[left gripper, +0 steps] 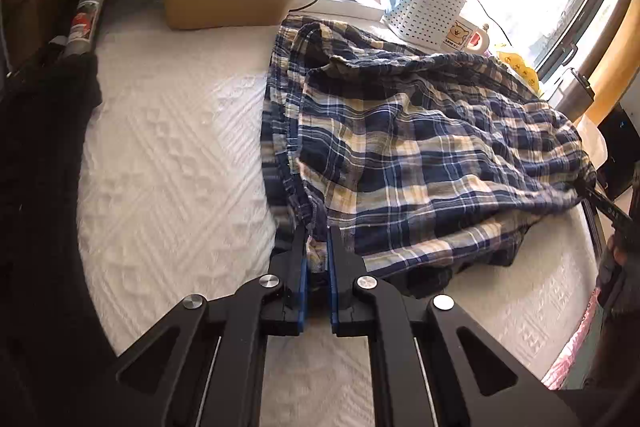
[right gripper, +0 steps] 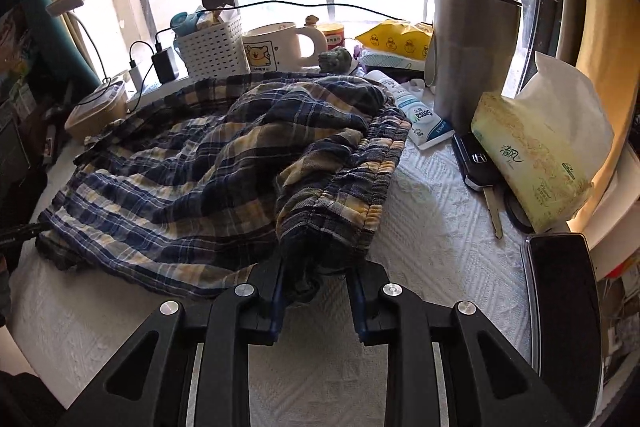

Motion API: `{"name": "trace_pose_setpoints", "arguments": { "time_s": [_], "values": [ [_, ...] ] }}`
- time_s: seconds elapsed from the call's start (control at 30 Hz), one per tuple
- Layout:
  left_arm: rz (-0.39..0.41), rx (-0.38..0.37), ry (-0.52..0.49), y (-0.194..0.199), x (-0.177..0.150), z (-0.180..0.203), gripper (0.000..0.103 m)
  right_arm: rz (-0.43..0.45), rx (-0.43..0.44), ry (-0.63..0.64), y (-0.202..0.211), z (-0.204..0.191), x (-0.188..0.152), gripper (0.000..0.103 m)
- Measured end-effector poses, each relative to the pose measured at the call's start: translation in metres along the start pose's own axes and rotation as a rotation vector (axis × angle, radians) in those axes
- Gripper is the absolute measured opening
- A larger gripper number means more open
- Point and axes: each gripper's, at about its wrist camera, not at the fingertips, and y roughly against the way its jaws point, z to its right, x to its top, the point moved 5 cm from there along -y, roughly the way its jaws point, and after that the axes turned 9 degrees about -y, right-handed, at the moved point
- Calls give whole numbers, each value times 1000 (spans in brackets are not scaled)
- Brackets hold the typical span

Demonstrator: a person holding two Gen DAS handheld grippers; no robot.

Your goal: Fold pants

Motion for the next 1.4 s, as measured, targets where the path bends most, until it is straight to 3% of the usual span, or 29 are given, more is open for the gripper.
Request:
{"name": "trace_pose_setpoints", "arguments": {
  "time_s": [0.2,0.3,0.33,0.4,0.43,0.57,0.73,1.03,1.07,1.1,1.17,1.4],
  "values": [
    [-33,19,-35,23,-23,11,7,2,-17,8,-12,3,5,27],
    [-16,39,-50,29,-15,5,15,2,-19,8,-17,2,9,27],
    [-28,66,-56,29,-11,1,21,4,-22,8,-19,2,10,27],
    [-16,128,-95,34,-1,-4,55,4,-24,2,-22,3,9,27],
    [2,142,-125,37,7,-3,57,5,-20,-6,-23,4,9,27],
    [61,167,-280,42,45,16,57,-5,14,-52,-30,11,4,27],
    [77,157,-429,9,86,42,58,-15,57,-93,-30,16,4,27],
    [-45,253,-572,-64,107,50,57,-44,75,-135,-36,20,4,28],
    [-45,257,-574,-67,108,50,52,-46,84,-142,-37,21,4,29],
    [-46,256,-569,-69,110,48,39,-48,91,-149,-37,22,4,29],
    [-38,266,-526,-71,120,39,23,-48,96,-154,-38,21,5,29],
    [32,309,-399,-75,163,8,21,-49,132,-182,-39,25,5,30]
  ]
}}
